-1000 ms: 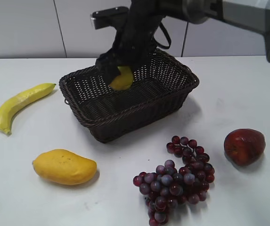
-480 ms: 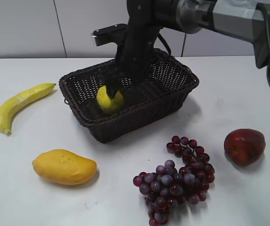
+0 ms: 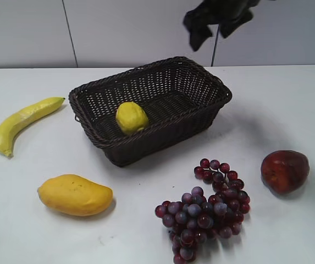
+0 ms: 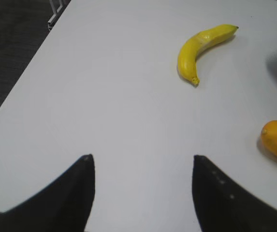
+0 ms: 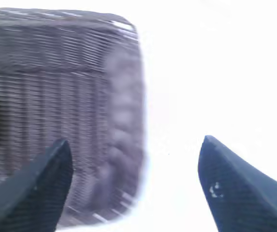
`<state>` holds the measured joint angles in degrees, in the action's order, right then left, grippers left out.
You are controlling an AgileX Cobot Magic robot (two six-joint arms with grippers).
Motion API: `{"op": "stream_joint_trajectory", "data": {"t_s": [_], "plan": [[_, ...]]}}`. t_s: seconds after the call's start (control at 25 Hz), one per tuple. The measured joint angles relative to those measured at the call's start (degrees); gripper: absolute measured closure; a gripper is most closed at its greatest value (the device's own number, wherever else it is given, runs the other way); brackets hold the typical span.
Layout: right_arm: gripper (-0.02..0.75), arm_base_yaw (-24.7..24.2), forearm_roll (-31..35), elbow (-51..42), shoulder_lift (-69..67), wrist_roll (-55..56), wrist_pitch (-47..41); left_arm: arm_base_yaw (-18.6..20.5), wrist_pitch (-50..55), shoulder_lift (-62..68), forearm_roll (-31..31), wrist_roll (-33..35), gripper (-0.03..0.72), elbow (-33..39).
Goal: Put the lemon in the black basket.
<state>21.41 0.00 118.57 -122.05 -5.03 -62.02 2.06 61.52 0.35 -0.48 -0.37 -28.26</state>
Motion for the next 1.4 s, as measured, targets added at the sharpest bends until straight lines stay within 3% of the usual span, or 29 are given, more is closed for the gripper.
{"op": "stream_joint_trajectory", "data": {"t_s": [0.24,0.44,1.0,1.4], "plan": [[0.146,-9.79,0.00,-0.64,1.51,2.88,-6.78,0.00,0.00,0.00,0.00,0.00,0.216,0.00],[0.146,-14.91,0.00,-9.95,5.62,5.03,-6.98,0.00,0.00,0.00,0.00,0.00,0.216,0.00],[0.158,-15.74,0.00,-63.43,36.29,5.54,-5.92,0.00,0.00,0.00,0.00,0.00,0.216,0.00],[0.160,-15.74,0.44,-83.64,62.94,5.54,1.09,0.00,0.00,0.00,0.00,0.00,0.216,0.00]]}}
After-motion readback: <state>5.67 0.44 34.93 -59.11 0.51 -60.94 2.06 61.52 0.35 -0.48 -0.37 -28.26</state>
